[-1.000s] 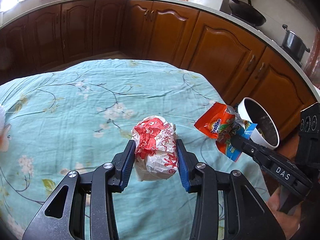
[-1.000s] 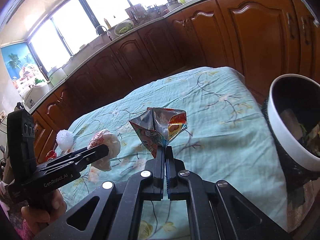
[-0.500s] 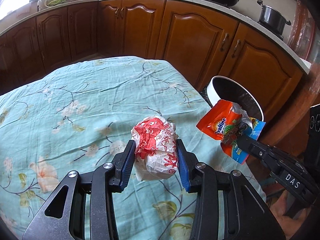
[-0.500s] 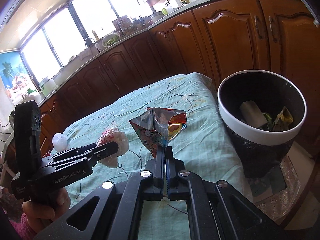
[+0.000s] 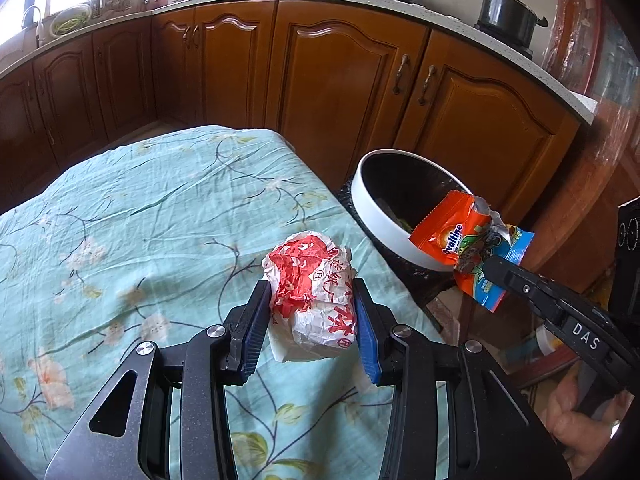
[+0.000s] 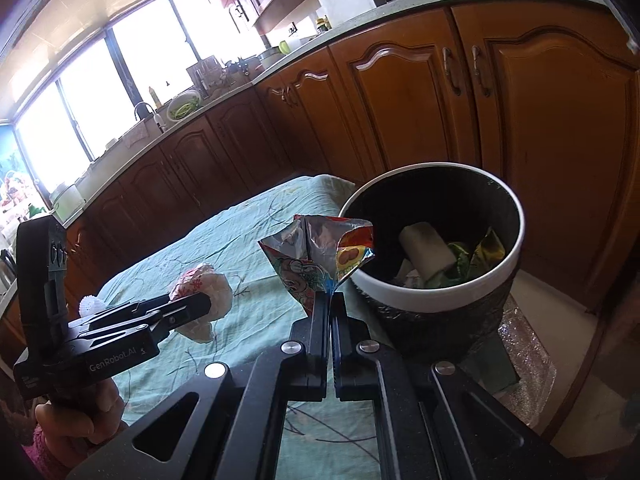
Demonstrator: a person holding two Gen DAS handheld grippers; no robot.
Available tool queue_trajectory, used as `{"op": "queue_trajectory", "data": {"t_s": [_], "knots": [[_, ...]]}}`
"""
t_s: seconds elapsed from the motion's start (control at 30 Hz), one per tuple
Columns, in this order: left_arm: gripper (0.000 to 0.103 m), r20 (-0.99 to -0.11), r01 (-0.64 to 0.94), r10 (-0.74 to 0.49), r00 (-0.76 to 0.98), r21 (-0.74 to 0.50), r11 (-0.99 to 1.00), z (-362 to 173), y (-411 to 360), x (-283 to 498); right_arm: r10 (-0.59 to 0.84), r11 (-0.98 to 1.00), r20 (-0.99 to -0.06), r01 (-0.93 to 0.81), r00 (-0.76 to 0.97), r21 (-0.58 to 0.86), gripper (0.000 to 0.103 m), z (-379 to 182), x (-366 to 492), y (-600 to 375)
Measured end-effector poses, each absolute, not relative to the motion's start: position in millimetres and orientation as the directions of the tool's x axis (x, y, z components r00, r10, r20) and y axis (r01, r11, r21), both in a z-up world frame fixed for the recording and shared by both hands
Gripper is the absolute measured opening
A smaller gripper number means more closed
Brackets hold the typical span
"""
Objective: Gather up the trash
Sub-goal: 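Carry the wrapper and plastic bag with both tools over the bin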
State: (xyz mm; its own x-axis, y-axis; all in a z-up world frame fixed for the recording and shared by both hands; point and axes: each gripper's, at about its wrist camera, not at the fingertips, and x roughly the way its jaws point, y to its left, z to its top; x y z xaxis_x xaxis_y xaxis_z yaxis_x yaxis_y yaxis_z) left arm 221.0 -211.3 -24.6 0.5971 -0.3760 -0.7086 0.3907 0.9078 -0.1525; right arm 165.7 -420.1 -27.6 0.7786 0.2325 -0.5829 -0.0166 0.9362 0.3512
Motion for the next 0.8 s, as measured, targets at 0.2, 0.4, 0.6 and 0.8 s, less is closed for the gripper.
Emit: {"op": "queue_trajectory", "data": {"t_s": [0.2,0.4,0.6,0.8], "knots": [[0.038,-0.709,0.431,-0.401,0.579,-0.151,0.889,-21.6,-238.1,231.9,0.188,0.941,-0.596,0.03,0.781,0.337,0.001,-29.2,170.4,-441.5],[0.038,-0.703,0.477,-0.433,0.565,-0.151,0.866,-14.5,-264.9,243.9,0.142,0.948,-0.605,0.067,0.783,0.31,0.001,-26.7,176.6,-458.3],[0.039,-0.706,0.511,-0.44,0.555,-0.129,0.85,-10.5,-296.3,261.2,0.099,0.954,-0.618,0.102,0.78,0.282,0.002,-24.2,187.2,-477.8],[0.039,-0.727,0.532,-0.437,0.53,-0.116,0.839,-15.0,-326.2,283.5,0.08,0.962,-0.648,0.111,0.757,0.249,0.002,-26.5,204.1,-487.7]]}}
